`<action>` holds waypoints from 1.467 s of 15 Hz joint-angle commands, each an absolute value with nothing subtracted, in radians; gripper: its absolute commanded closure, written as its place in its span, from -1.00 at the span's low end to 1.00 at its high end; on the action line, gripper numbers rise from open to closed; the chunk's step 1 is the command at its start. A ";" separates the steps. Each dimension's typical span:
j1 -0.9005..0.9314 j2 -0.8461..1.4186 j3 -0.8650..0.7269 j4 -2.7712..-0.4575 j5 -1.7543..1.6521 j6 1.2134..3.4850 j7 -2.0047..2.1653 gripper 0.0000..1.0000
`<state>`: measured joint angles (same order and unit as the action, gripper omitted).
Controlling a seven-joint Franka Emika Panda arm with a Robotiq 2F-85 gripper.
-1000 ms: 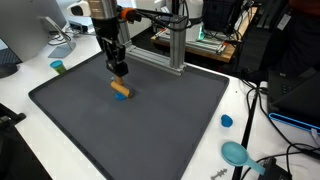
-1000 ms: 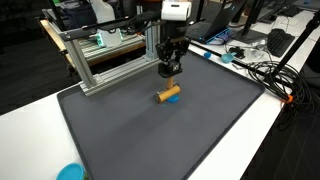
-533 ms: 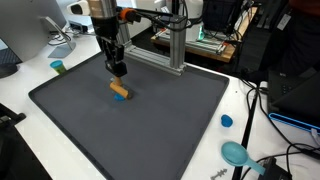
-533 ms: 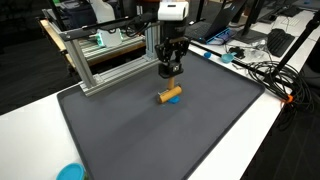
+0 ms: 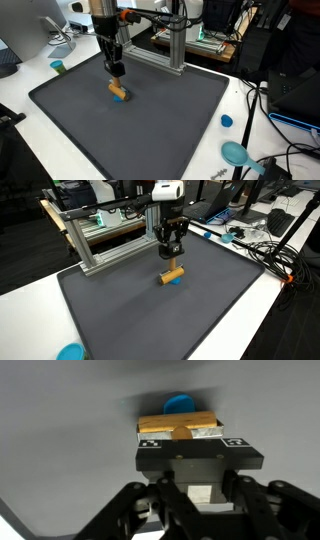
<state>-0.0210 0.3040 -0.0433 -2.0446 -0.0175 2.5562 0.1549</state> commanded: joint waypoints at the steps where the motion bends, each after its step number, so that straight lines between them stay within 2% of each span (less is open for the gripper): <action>1: -0.018 0.361 -0.043 -2.051 -0.003 2.626 0.147 0.57; 3: -0.016 0.303 -0.049 -2.047 -0.013 2.556 0.152 0.57; 4: -0.016 0.301 -0.049 -2.047 -0.013 2.553 0.152 0.07; 7: -0.017 0.300 -0.049 -2.047 -0.013 2.551 0.152 0.07; 8: -0.016 0.300 -0.049 -2.047 -0.013 2.551 0.152 0.57; 15: -0.019 0.316 -0.043 -2.041 0.000 2.634 0.148 0.57; 22: -0.013 0.327 -0.052 -2.029 -0.020 2.556 0.159 0.57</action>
